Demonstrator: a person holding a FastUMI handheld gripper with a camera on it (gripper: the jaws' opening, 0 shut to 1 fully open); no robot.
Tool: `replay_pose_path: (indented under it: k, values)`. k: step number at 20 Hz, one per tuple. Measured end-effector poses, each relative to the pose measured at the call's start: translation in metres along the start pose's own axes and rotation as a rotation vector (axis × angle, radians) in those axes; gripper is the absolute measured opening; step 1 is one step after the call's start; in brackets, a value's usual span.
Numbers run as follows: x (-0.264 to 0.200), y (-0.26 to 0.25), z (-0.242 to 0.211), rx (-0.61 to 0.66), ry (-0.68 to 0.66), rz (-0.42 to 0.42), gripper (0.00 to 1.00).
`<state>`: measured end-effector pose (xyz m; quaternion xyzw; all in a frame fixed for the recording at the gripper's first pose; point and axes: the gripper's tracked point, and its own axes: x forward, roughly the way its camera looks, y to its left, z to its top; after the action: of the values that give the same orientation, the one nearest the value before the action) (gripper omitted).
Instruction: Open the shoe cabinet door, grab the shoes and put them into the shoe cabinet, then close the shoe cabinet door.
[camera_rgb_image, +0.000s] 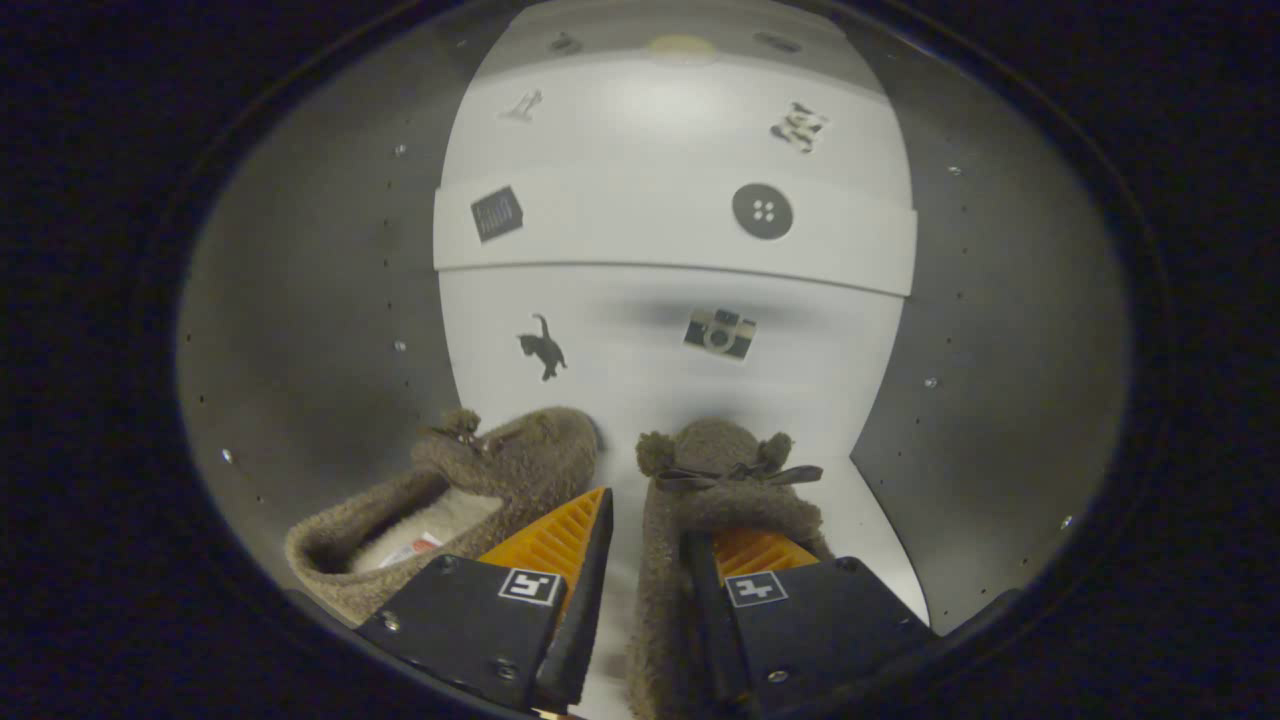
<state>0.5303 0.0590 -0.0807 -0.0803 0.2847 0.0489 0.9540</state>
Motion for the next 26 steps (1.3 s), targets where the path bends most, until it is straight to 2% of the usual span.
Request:
replay_pose_path:
  k: [6,11,15,17,22,25,26]
  values:
    - [-0.002,0.004,-0.007,-0.031,0.062,-0.003,0.49]
    - [-0.018,-0.004,-0.004,-0.053,0.083,-0.059,0.5]
    - [-0.045,-0.003,0.009,-0.027,0.022,-0.058,0.51]
    - [-0.063,0.003,0.015,0.003,-0.027,-0.025,0.52]
    - [-0.103,0.003,0.015,-0.02,-0.092,-0.02,0.73]
    - [-0.125,0.012,0.013,-0.02,-0.116,-0.001,0.8]
    - [-0.135,0.013,0.013,0.004,-0.13,-0.005,0.8]
